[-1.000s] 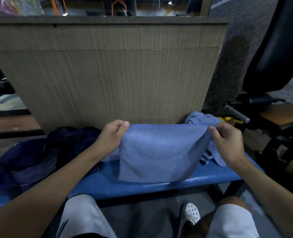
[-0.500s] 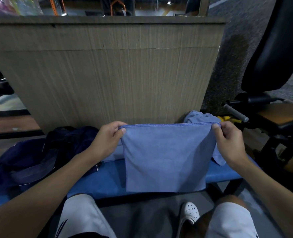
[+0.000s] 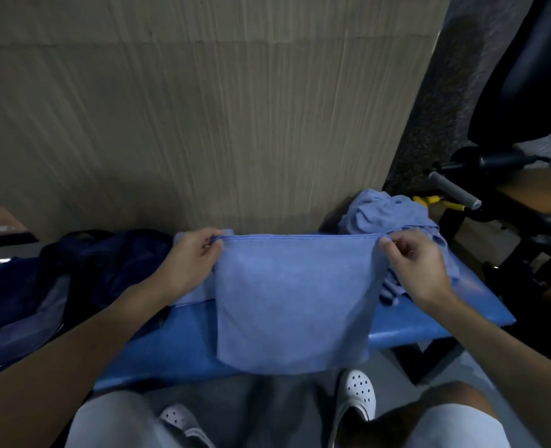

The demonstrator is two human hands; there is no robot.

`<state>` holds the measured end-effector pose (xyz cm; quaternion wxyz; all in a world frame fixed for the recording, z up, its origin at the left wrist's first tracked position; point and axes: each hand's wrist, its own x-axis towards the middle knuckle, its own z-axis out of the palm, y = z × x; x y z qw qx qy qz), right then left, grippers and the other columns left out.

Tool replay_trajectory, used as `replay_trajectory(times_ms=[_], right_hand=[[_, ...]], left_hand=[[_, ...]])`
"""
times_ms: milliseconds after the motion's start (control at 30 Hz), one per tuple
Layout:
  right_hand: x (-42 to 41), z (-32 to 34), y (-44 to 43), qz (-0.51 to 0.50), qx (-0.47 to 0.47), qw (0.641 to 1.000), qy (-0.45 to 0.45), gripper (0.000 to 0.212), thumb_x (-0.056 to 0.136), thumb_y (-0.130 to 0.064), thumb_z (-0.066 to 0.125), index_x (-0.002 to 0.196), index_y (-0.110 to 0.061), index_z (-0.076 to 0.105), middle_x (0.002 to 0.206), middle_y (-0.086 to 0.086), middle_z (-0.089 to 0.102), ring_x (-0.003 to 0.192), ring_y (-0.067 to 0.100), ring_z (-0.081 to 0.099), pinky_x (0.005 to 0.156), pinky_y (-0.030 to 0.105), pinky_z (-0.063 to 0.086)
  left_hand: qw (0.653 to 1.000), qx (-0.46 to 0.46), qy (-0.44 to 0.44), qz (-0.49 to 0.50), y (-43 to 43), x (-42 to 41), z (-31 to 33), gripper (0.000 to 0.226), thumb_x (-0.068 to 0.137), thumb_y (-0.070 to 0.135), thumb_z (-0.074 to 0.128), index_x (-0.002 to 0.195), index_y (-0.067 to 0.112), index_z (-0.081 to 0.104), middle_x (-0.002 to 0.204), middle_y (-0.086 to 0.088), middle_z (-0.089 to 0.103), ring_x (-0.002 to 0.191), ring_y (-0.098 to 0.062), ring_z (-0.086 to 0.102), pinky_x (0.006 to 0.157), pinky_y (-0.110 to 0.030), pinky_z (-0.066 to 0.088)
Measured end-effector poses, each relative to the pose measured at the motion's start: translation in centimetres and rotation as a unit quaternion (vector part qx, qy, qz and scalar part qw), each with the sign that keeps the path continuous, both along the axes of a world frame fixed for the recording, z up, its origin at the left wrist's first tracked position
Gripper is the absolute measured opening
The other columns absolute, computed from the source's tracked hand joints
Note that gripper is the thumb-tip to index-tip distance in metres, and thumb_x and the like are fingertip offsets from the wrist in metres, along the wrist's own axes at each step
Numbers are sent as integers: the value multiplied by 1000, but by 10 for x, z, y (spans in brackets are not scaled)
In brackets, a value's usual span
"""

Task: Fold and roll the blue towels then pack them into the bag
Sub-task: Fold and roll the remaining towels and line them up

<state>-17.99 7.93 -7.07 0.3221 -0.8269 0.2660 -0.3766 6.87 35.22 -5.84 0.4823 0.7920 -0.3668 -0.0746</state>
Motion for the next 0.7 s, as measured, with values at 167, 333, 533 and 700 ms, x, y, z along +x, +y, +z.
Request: replay_trajectory(times_ms=[167,333,533,700], right_hand=[[55,-49,-46,-55,-34,994,83,35,91,-26,61,59,-13,55,56,2,49,60,21,48,63,41,41],[87,-72,-68,-114,-214,949,203,14,86,-29,66,74,-22,67,83,-2,47,92,27,43,75,35,19],[95,-83,-65,-136,-308,908,251,25,81,-28,49,76,-10,64,84,12,54,88,35,47,73,40,21],[63,-91,-32,-116,-235,932,251,11,82,-22,61,76,-13,61,82,7,55,86,33,49,73,38,25]], left_hand=[[995,76,-41,58,-48,46,-42,15,94,4,56,96,1,71,80,-21,70,64,-12,57,65,-25,47],[983,142,-108,41,-87,79,-75,19,87,1,57,73,12,62,59,-5,58,56,-14,53,58,-27,37],[970,145,-194,4,-94,78,-89,13,83,-2,62,92,3,71,91,-10,67,85,-24,60,78,-31,43],[978,134,-163,-4,-67,31,-89,11,85,0,61,80,5,68,72,-5,65,68,-25,60,65,-36,49]])
